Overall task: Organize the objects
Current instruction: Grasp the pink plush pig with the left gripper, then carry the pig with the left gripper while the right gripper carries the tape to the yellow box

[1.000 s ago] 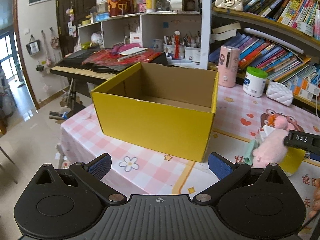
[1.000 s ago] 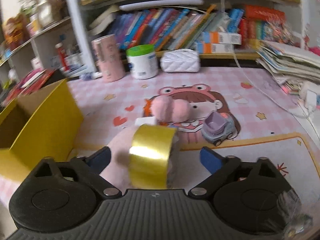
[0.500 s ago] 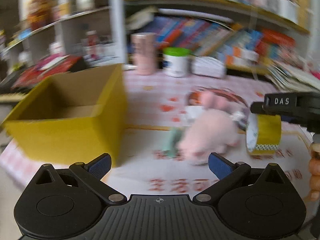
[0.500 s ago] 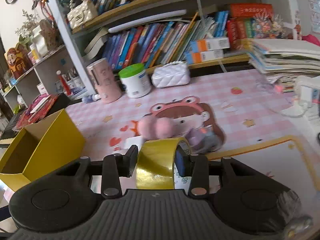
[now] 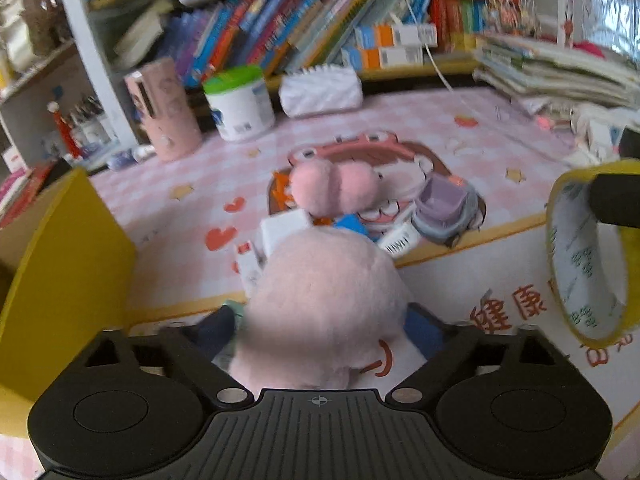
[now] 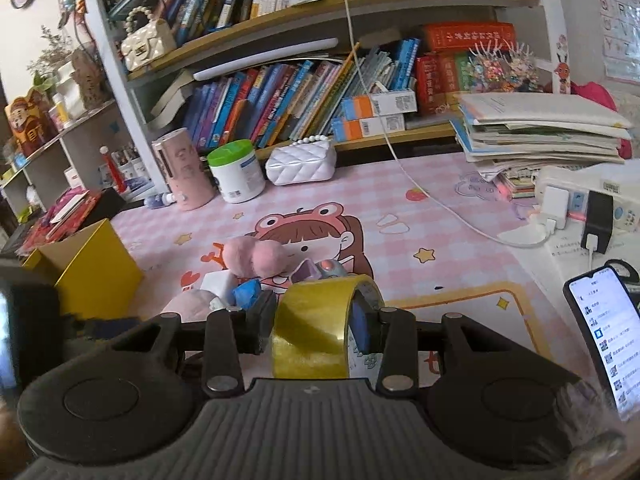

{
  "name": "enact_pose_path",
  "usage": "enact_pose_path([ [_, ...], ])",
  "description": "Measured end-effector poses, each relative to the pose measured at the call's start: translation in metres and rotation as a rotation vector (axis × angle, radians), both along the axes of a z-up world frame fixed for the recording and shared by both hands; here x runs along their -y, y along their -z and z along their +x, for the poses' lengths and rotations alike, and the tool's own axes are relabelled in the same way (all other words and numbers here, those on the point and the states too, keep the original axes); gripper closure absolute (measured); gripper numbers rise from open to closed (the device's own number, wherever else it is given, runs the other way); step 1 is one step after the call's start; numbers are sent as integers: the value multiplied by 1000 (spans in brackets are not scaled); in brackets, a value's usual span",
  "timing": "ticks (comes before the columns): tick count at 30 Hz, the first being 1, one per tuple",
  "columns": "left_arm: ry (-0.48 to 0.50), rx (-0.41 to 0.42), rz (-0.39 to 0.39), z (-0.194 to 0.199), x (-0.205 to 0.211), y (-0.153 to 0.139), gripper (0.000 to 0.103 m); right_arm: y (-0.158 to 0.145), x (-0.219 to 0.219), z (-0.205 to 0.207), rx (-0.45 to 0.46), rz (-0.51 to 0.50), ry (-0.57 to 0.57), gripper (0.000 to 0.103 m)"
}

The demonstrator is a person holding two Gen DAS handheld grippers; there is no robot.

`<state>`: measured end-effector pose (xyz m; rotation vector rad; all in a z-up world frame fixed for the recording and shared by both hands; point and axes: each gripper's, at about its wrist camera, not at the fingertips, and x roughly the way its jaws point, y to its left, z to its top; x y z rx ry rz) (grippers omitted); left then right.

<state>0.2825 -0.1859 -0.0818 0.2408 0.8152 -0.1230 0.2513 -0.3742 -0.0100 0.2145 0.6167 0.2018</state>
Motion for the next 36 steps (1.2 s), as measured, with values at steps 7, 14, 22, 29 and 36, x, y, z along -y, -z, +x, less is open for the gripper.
enact_pose_path([
  [7,-23,52,-103,-14,-12,-22,49,0,-1,-4,-14,-19,-12,66],
  [14,-88,187,-248,-57,-38,-78,49,2,-11,-1,-24,-2,-3,66],
  [22,-250,163,-297,-92,-85,-77,49,4,-45,-5,-46,17,-106,66],
  [29,-361,126,-314,-121,-124,-65,49,-1,-90,-22,-36,-6,-229,66],
  [36,-372,158,-330,-149,-168,-68,49,-7,-135,-48,-33,-48,-274,66],
])
